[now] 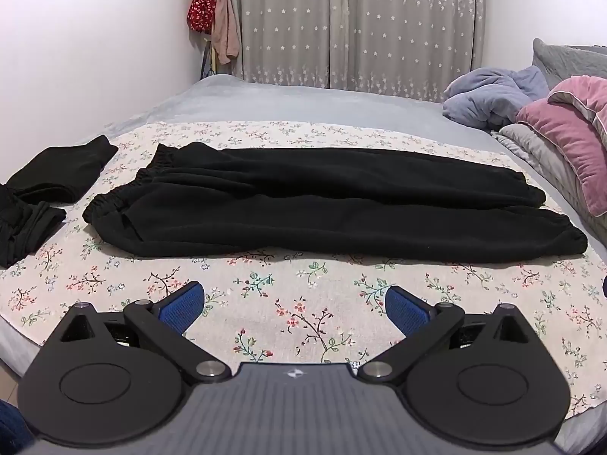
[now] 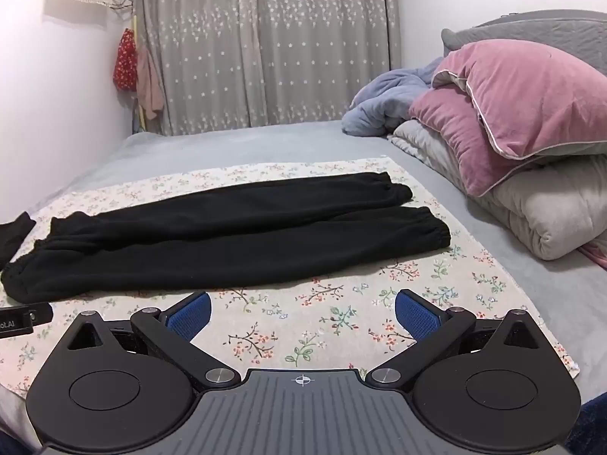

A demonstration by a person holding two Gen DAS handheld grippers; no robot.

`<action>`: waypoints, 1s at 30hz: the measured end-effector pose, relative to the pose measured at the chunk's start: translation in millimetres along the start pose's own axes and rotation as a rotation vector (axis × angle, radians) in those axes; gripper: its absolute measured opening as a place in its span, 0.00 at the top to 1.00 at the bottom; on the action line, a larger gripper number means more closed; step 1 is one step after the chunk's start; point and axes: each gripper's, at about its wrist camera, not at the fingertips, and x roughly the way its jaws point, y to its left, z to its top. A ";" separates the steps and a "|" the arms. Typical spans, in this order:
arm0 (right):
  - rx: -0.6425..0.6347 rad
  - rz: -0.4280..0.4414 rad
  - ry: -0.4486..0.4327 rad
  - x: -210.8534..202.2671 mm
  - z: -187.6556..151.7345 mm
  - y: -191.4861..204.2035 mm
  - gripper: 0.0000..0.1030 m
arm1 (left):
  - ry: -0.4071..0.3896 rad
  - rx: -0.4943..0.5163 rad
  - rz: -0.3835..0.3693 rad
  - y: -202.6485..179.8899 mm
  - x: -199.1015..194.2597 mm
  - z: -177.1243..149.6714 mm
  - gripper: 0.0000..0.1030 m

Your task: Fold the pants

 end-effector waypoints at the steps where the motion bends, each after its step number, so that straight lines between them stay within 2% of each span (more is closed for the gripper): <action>1: -0.001 -0.001 0.000 0.7 -0.3 0.4 0.00 | 0.003 0.000 0.001 0.2 0.6 -0.1 0.00; 30: -0.023 0.002 0.017 -5.5 -5.7 6.2 0.00 | 0.028 0.004 -0.002 -2.4 4.1 -3.9 0.00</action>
